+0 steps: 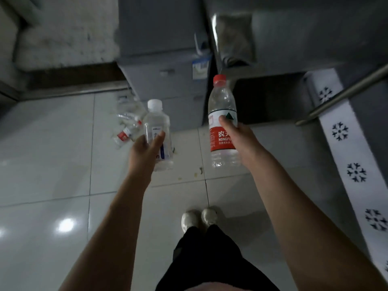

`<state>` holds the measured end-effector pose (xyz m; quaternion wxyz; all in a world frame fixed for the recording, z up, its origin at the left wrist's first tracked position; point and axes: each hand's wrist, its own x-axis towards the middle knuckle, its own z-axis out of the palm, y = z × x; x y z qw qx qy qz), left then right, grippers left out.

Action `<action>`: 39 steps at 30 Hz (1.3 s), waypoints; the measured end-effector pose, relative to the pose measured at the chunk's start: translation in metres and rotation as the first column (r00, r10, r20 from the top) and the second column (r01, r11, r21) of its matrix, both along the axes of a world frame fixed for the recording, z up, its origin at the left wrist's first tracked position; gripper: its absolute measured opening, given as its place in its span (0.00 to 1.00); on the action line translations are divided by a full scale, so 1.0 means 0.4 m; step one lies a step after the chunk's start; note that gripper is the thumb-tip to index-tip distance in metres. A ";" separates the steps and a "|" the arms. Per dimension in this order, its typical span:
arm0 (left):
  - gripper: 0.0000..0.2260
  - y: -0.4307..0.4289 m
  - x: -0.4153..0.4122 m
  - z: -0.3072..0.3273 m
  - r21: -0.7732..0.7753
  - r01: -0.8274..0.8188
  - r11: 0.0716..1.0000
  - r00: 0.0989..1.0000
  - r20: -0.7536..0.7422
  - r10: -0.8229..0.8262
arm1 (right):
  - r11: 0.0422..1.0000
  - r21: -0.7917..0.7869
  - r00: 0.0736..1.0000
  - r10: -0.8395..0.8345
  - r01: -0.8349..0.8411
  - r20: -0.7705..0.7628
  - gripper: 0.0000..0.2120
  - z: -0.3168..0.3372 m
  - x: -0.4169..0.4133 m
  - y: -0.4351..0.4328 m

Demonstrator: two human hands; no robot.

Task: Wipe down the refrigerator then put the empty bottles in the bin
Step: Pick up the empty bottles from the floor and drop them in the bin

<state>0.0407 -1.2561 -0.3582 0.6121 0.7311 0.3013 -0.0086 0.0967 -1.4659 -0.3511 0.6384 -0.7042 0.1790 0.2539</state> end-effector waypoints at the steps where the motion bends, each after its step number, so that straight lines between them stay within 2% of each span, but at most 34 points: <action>1: 0.05 -0.017 0.004 0.040 -0.012 0.007 1.000 1.000 0.006 -0.007 | 1.000 0.012 1.000 -0.021 0.021 0.012 0.19 0.039 -0.004 -0.006; 6: 0.10 -0.107 0.027 0.206 -0.034 0.080 0.996 0.996 0.050 -0.078 | 0.994 0.044 0.993 -0.107 0.105 0.057 0.18 0.176 -0.030 -0.055; 11: 0.10 -0.180 0.064 0.310 -0.012 0.160 0.987 0.983 0.096 -0.158 | 0.984 0.046 0.977 -0.177 0.172 0.120 0.24 0.268 -0.054 -0.117; 15: 0.10 -0.230 0.083 0.360 -0.041 0.253 0.967 0.961 0.126 -0.246 | 0.964 0.045 0.952 -0.265 0.262 0.150 0.18 0.326 -0.091 -0.161; 19: 0.13 -0.260 0.088 0.395 -0.045 0.378 0.925 0.914 0.176 -0.365 | 0.915 0.050 0.898 -0.402 0.400 0.181 0.20 0.360 -0.151 -0.185; 21: 0.14 -0.265 0.086 0.415 -0.047 0.446 0.894 0.880 0.206 -0.428 | 0.870 0.071 0.851 -0.491 0.487 0.187 0.17 0.369 -0.193 -0.189; 25: 0.11 -0.258 0.068 0.450 -0.074 0.622 0.779 0.769 0.245 -0.591 | 0.754 0.078 0.728 -0.651 0.652 0.214 0.18 0.386 -0.305 -0.171; 29: 0.13 -0.235 0.025 0.484 0.054 0.777 0.627 0.598 0.251 -0.762 | 0.573 0.100 0.544 -0.810 0.813 0.219 0.20 0.399 -0.447 -0.125; 33: 0.13 -0.232 -0.079 0.512 -0.069 0.869 0.491 0.493 0.224 -0.841 | 0.400 0.094 0.376 -0.904 0.912 0.201 0.21 0.430 -0.632 -0.060; 39: 0.15 -0.272 -0.289 0.542 -0.097 0.979 0.182 0.202 0.275 -0.940 | 0.099 0.093 0.072 -0.963 0.991 0.261 0.26 0.484 -0.921 0.004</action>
